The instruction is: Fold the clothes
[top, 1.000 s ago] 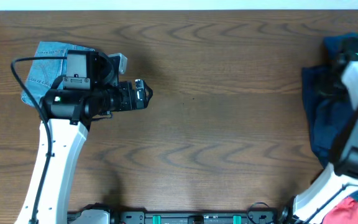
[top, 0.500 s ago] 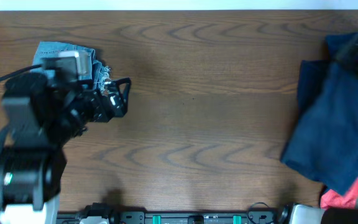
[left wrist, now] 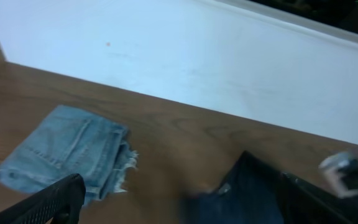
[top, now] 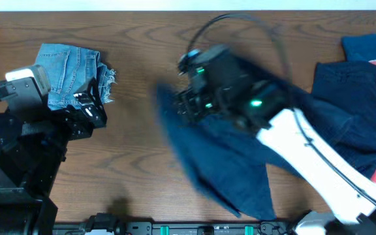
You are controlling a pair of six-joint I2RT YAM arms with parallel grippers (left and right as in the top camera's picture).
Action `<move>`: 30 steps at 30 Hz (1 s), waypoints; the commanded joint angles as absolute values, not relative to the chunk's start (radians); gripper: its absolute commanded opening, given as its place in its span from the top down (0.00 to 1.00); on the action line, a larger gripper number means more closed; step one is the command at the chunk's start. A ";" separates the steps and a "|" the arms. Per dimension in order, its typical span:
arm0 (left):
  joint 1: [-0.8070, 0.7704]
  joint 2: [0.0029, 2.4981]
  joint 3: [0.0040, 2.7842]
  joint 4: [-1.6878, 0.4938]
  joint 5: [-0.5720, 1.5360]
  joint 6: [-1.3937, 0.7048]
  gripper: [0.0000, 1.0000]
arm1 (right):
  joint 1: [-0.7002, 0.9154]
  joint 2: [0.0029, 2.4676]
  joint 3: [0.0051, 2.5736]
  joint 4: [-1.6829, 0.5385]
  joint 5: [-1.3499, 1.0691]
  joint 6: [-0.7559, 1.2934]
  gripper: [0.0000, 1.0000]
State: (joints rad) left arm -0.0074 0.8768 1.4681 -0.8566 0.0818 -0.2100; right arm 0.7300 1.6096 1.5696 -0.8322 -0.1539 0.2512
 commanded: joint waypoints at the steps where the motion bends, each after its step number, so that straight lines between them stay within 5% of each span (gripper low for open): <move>1: -0.002 0.892 1.475 -0.868 0.036 -0.207 0.02 | 0.685 1.581 1.586 -0.831 -0.052 0.253 0.30; 11: -0.032 1.145 1.475 -1.006 0.300 -0.114 0.01 | 0.345 1.444 1.592 -0.920 -0.052 0.359 0.30; 17: -0.148 1.443 1.475 -1.050 0.412 0.047 0.11 | 0.123 1.417 1.592 -1.049 -0.092 0.389 0.34; 27: -0.308 1.897 1.475 -0.826 0.408 0.105 0.39 | -0.010 1.421 1.589 -1.112 -0.082 0.389 0.38; 30: -0.332 1.977 1.475 -0.747 0.408 0.105 0.63 | -0.020 1.427 1.589 -1.116 -0.078 0.389 0.38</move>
